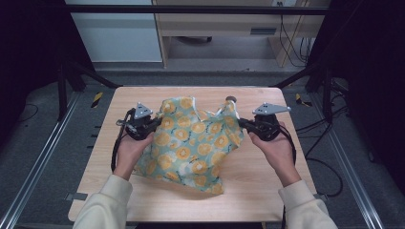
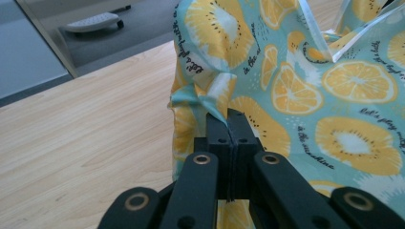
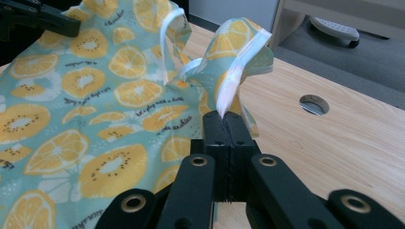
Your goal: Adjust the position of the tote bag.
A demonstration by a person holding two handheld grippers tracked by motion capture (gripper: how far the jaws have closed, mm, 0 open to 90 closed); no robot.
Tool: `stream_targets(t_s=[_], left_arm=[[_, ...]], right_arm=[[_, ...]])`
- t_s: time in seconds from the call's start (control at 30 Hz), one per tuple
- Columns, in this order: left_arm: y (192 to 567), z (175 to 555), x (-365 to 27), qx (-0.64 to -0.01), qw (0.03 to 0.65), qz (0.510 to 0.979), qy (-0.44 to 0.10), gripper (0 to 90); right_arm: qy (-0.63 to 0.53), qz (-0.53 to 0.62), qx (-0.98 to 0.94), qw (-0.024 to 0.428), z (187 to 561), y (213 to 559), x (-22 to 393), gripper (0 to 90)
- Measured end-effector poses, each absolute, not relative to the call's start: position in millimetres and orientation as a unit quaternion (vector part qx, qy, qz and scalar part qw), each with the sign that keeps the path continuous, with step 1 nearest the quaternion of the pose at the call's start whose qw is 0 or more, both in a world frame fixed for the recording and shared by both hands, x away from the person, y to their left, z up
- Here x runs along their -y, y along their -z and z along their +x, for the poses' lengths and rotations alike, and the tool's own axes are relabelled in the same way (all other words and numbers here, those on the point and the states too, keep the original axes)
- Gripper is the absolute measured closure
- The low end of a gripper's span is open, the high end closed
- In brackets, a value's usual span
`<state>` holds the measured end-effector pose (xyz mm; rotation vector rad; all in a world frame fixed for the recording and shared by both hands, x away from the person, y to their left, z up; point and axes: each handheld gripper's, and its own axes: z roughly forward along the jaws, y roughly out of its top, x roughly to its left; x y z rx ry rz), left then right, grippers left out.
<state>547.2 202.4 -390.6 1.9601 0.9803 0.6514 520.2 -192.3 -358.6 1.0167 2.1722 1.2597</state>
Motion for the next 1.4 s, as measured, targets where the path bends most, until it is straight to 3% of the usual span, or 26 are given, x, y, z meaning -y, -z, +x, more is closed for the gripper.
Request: stream_targets(t_s=[1.4], left_arm=[[378.6, 524.5, -221.5, -0.384, 0.437, 0.760, -0.290, 90.0]], right_arm=[[-0.471, 0.353, -0.768, 0.252, 501.4, 329.8, 210.3, 90.0]])
